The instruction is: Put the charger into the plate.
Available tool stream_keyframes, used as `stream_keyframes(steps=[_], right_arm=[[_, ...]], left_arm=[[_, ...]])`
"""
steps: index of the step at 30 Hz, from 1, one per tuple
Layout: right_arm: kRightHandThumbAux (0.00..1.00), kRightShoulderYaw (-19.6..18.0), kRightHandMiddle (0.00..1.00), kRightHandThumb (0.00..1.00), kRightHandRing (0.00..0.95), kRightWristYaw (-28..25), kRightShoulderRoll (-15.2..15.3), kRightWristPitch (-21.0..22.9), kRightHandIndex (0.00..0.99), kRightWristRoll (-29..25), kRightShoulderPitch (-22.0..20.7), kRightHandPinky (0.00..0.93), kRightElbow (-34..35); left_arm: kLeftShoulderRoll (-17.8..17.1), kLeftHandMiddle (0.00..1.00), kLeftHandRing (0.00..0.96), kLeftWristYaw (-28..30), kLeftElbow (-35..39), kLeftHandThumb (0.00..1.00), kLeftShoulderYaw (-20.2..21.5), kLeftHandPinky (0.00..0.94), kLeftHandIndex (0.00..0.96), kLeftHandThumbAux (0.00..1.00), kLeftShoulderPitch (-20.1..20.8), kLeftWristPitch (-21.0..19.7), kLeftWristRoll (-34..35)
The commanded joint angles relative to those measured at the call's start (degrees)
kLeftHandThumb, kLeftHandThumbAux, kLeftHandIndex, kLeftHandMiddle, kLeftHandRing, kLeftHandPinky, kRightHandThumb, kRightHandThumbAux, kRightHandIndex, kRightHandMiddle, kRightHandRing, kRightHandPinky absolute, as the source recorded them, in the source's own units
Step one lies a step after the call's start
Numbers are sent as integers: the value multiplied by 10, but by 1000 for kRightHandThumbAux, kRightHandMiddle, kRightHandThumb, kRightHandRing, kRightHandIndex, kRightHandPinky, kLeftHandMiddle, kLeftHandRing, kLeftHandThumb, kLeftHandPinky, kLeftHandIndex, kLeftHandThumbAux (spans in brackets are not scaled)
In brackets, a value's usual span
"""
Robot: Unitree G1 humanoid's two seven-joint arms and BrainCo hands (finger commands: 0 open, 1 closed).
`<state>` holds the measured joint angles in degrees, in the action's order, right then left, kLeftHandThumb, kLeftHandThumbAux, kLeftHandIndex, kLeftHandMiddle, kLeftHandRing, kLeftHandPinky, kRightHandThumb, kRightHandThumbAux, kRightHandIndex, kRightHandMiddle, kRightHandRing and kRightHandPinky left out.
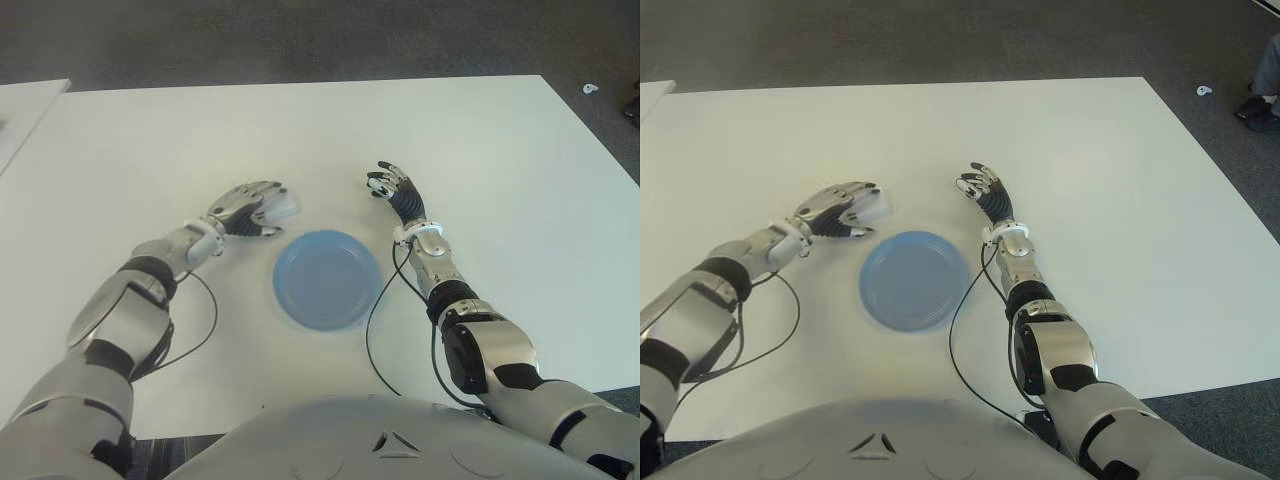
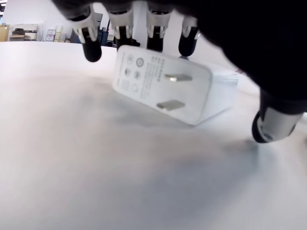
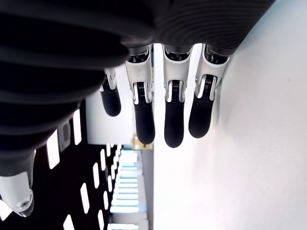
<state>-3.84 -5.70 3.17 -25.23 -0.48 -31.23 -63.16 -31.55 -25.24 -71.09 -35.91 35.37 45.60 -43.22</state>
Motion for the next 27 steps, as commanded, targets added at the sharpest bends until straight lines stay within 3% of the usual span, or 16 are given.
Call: stream_keyframes(steps=[1, 10, 27], right_arm=[[560, -1, 305, 0, 304, 4, -5, 54, 144, 2, 40, 274, -35], [556, -1, 302, 0, 299, 2, -5, 54, 141, 1, 40, 268, -35], [571, -5, 300, 0, 296, -1, -1, 55, 146, -1, 36, 271, -42]], left_arm=[[-29, 0, 0, 7, 14, 45, 7, 0, 0, 505, -38, 25, 2], [-60, 0, 0, -10, 49, 41, 14, 0, 0, 477, -85, 56, -4], [-86, 0, 0, -56, 74, 42, 13, 0, 0, 446, -109, 57, -30]])
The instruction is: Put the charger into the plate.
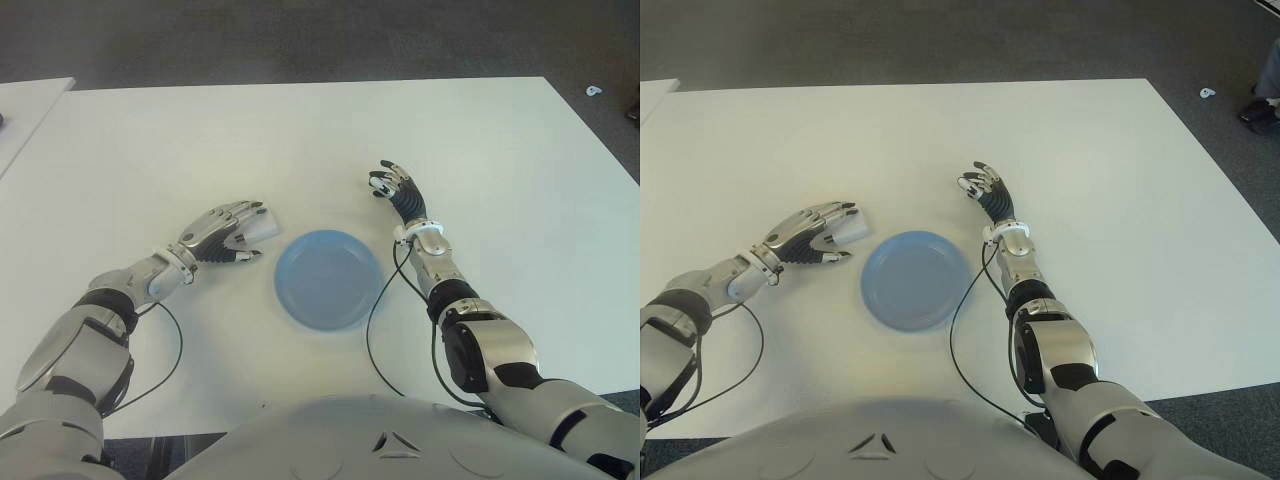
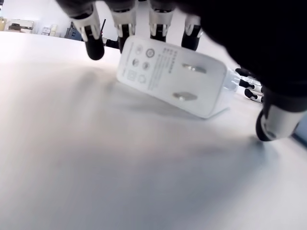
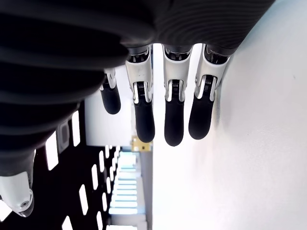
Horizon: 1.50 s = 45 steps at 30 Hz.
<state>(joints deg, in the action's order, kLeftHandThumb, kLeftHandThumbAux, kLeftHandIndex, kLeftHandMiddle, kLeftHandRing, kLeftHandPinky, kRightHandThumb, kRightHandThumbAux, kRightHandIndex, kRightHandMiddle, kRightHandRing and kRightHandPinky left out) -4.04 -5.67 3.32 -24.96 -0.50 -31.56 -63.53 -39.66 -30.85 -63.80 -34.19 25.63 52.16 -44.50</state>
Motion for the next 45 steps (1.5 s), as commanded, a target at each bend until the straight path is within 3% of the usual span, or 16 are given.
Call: stream_keyframes(steps=[1, 23, 45], right_arm=[[572, -4, 300, 0, 296, -2, -2, 52, 146, -1, 39, 271, -38], [556, -11, 301, 0, 300, -6, -1, 40, 128, 1, 38, 272, -46], [568, -13, 307, 1, 310, -6, -3, 33, 128, 2, 36, 288, -51]], left_arm=[[-5, 0, 0, 0, 1, 42, -4, 0, 0, 447, -12, -9, -17], [8, 0, 0, -98, 35, 65, -1, 0, 0, 475, 21, -32, -55], [23, 0, 0, -130, 85, 109, 30, 0, 0, 388, 14, -51, -43]])
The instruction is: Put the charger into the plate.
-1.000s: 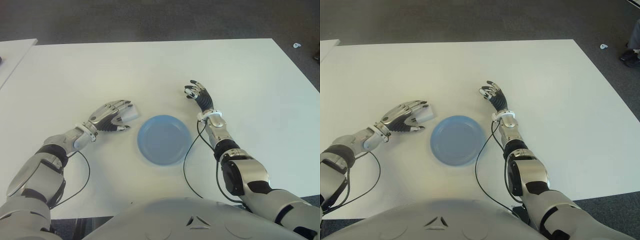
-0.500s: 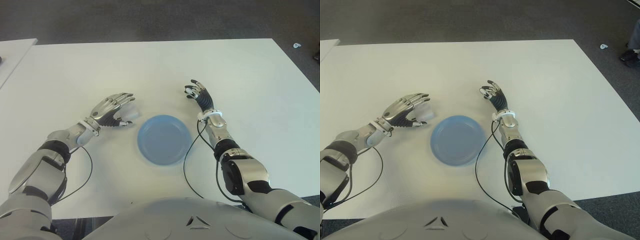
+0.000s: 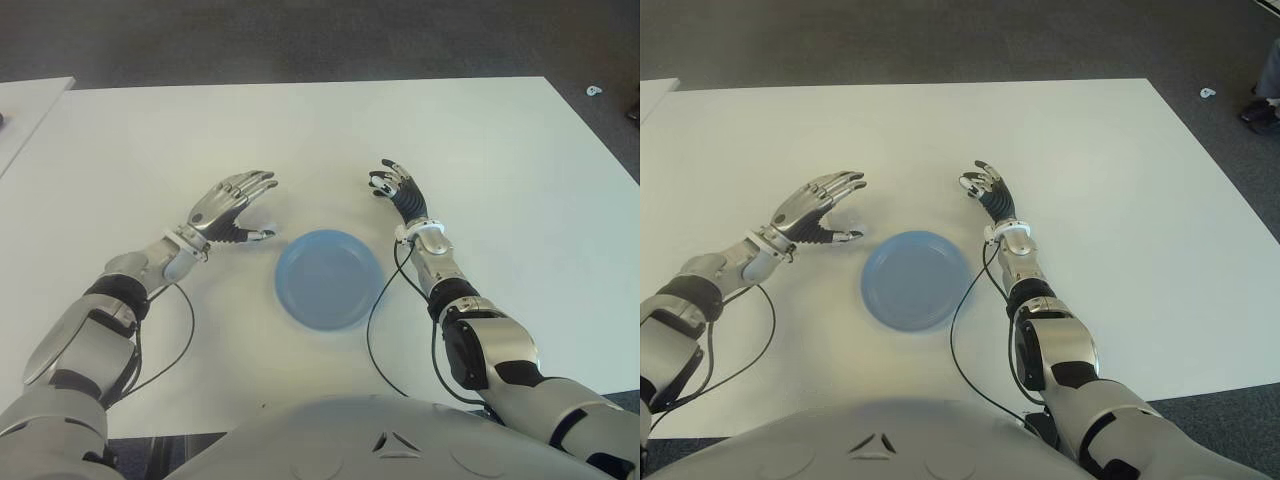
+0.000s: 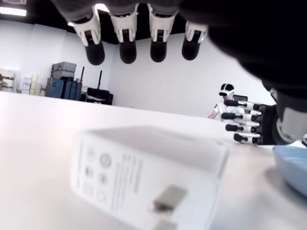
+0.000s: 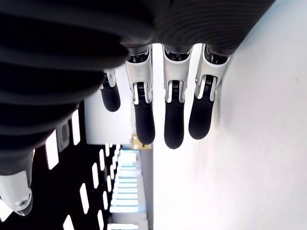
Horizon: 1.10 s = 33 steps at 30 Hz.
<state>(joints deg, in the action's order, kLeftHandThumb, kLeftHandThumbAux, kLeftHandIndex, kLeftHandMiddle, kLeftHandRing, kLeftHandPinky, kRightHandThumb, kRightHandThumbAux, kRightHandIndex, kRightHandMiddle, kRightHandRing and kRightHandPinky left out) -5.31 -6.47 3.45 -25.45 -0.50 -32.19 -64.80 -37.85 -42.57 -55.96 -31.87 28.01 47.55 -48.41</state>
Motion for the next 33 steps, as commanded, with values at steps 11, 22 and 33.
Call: stream_keyframes(steps=[11, 22, 33], right_arm=[[558, 1, 305, 34, 311, 5, -7, 36, 125, 4, 41, 300, -40], [558, 3, 309, 58, 315, 10, -8, 35, 116, 6, 42, 302, -39], [556, 2, 311, 75, 319, 10, -9, 34, 108, 5, 43, 305, -37]], left_arm=[[-2, 0, 0, -23, 35, 122, 22, 0, 0, 369, -18, -1, -1], [-17, 0, 0, 36, 110, 124, 46, 0, 0, 364, -99, -9, 22], [-34, 0, 0, 140, 206, 118, 90, 0, 0, 343, -170, -56, 56]])
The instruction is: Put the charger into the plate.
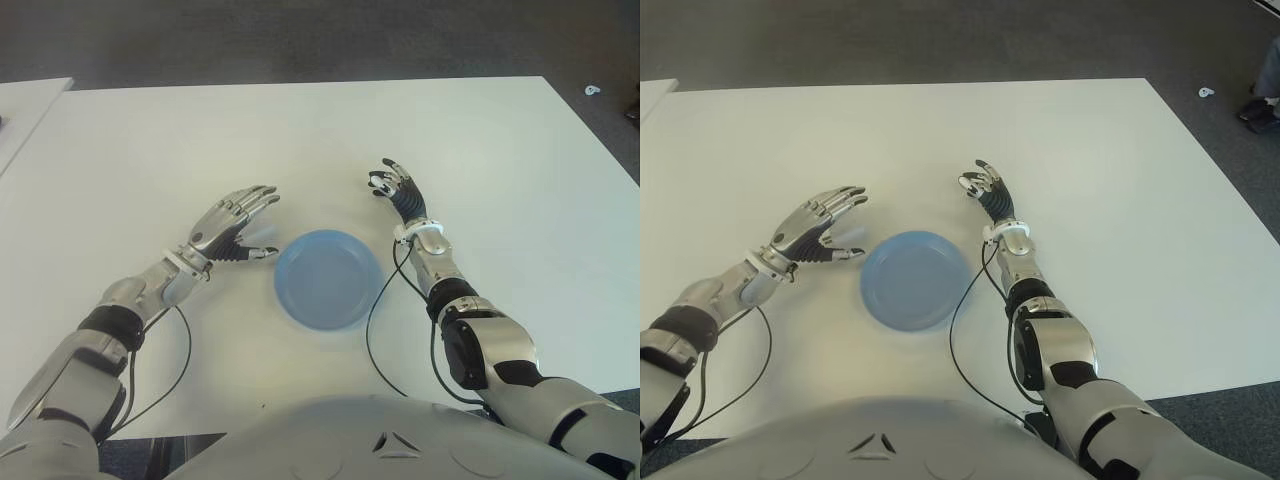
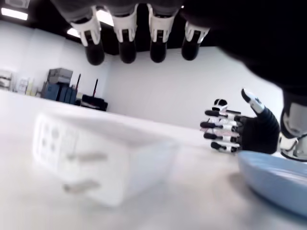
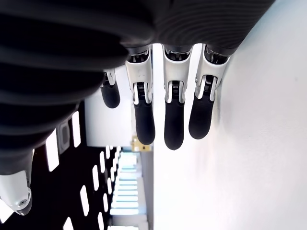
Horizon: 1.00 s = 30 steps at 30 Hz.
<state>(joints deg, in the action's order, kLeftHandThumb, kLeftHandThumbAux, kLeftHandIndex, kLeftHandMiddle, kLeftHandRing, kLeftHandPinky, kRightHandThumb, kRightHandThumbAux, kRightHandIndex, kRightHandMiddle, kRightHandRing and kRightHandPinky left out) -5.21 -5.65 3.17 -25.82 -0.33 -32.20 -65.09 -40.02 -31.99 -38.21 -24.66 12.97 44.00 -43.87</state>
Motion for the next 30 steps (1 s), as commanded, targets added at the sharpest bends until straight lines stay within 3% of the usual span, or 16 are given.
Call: stream_keyframes(steps=[1, 14, 30], right_arm=[[556, 1, 312, 77, 319, 1, -6, 38, 108, 3, 43, 306, -34], [557, 3, 314, 81, 326, 0, -7, 34, 111, 4, 43, 319, -32], [555, 7, 309, 85, 326, 2, -6, 33, 119, 7, 41, 331, -33]], left_arm=[[-13, 0, 0, 40, 36, 117, 22, 0, 0, 341, -25, -27, 10], [-16, 0, 0, 79, 94, 118, 55, 0, 0, 318, -75, -97, 0], [-6, 0, 0, 91, 99, 136, 70, 0, 0, 283, -90, -129, 3]])
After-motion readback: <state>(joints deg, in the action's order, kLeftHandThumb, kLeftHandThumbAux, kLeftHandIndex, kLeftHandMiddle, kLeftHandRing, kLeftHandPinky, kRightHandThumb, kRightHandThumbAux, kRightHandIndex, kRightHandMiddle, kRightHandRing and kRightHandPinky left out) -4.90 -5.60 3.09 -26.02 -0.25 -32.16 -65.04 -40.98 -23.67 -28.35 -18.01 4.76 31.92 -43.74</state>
